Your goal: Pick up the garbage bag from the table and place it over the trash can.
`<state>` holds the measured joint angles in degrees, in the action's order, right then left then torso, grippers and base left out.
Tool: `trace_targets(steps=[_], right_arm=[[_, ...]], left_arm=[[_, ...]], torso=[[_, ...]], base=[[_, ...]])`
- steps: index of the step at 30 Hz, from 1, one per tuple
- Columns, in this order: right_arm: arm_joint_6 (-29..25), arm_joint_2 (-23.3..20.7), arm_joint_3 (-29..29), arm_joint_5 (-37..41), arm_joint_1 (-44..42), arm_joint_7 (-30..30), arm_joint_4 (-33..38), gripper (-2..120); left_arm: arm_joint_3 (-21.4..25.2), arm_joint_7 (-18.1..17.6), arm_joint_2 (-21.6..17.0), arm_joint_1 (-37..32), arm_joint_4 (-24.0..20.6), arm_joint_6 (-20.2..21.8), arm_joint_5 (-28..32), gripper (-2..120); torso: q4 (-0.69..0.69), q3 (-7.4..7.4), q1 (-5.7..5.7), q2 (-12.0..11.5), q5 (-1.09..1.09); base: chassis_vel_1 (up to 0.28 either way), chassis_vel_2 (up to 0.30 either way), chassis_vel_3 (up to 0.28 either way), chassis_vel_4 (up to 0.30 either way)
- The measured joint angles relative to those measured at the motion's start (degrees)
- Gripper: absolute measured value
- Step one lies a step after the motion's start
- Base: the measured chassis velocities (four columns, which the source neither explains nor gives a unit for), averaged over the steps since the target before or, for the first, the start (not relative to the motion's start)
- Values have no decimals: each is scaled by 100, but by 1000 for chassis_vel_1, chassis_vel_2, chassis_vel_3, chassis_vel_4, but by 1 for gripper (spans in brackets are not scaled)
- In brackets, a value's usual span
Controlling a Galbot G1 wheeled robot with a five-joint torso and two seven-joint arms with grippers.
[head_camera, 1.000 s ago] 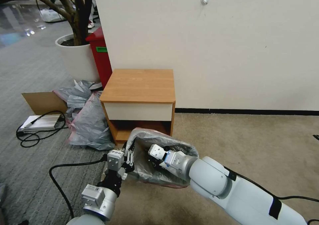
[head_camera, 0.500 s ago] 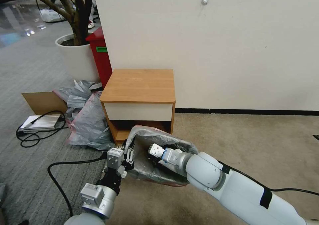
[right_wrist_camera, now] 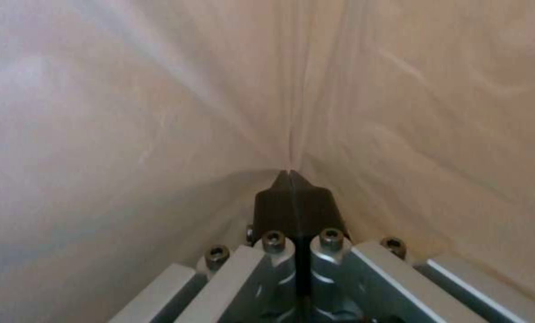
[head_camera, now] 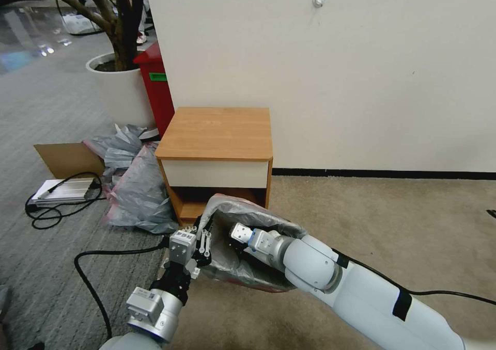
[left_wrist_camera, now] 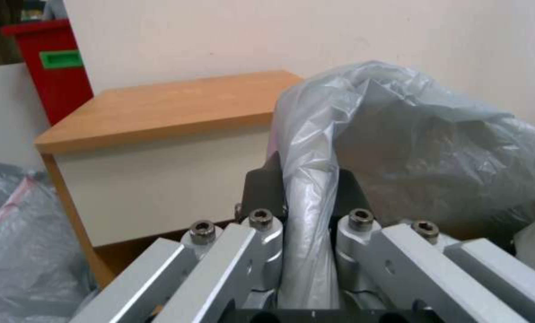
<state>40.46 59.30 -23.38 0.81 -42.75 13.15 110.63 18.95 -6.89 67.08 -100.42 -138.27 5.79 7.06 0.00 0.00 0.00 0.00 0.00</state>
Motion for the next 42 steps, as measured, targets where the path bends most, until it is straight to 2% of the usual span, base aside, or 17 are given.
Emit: trace_targets(steps=[5,14,18,25,29,30,32,33,36,37,40,41,42], right_arm=[[-1,12,20,-20,-10,0,-2,0],[-4,-330,151,559,-1,9,619,0],[-7,-541,324,1020,-83,9,950,0],[-120,-710,859,1444,-434,-2,1310,0],[-611,-777,1429,1566,-970,-21,1496,0],[-901,-793,1678,1577,-1324,-108,1559,0],[-1574,-779,2076,1619,-2075,-672,1619,0],[-1574,-779,2076,1619,-2075,-672,1619,0],[-2290,-387,2574,1483,-3047,-1404,1637,0],[-2290,-387,2574,1483,-3047,-1404,1637,0],[-2865,356,3117,978,-4120,-1855,1719,0],[-2865,356,3117,978,-4120,-1855,1719,0],[-3085,603,3249,755,-4425,-1979,1748,5]], left_arm=[[5,0,33,10,29,-1,5,7],[32,-234,62,195,441,9,338,7],[41,-519,150,376,702,134,860,7],[76,-757,223,513,983,212,1529,7],[114,-816,282,502,1049,323,1968,7],[120,-843,303,476,1059,378,2166,7],[110,-862,335,402,1069,494,2502,7],[110,-862,335,402,1069,494,2502,7],[15,-876,402,344,1093,577,2758,7],[15,-876,402,344,1093,577,2758,7],[-135,-881,476,295,1147,610,2784,7],[-135,-881,476,295,1147,610,2784,7],[-186,-881,482,273,1155,626,2781,7]], torso=[[0,0,0,0,1],[0,0,0,0,0],[0,0,0,0,0],[1,0,0,0,0],[1,0,0,0,0],[0,0,0,0,0],[-1,0,0,0,1],[-1,0,0,0,1],[0,-1,0,0,2],[0,-1,0,0,2],[-1,-1,0,0,1],[-1,-1,0,0,1],[-2,-1,0,0,0]], base=[[0,0,0,0],[0,0,0,0],[0,0,0,0],[0,0,0,0],[0,0,0,0],[0,0,0,0],[0,0,0,0],[0,0,0,0],[0,0,0,0],[0,0,0,0],[0,0,0,0],[0,0,0,0],[0,0,0,0]])
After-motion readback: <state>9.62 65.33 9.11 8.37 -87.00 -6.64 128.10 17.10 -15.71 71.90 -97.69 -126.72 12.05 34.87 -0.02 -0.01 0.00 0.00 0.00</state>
